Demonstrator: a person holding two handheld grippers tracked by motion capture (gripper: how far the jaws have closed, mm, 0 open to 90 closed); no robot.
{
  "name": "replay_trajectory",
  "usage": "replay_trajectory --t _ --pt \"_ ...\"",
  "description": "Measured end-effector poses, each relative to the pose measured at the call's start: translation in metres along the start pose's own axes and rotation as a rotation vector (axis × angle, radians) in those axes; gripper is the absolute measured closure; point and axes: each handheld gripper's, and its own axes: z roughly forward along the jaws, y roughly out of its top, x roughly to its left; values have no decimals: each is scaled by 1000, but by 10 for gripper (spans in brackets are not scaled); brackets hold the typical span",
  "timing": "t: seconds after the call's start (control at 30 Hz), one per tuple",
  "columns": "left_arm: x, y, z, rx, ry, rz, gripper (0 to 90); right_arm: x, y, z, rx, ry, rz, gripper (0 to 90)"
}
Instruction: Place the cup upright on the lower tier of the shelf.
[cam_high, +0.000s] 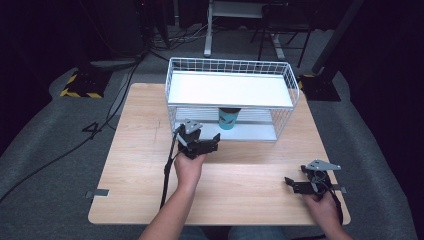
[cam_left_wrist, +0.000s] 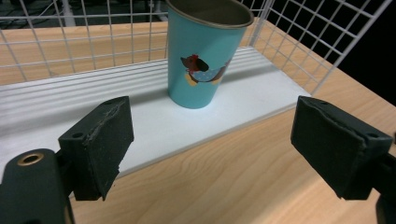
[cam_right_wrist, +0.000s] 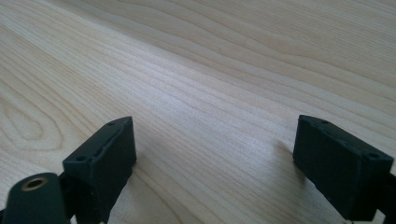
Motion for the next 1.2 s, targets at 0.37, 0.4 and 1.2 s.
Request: replay_trajectory --t 0.37,0.4,1.2 --pt "7 -7 -50 17 -11 58 147 0 0 0 0 0 0 137" --pt "8 -8 -53 19 -13 61 147 0 0 0 0 0 0 137" --pt "41 -66 -123 106 -72 124 152 0 0 0 0 0 -1 137"
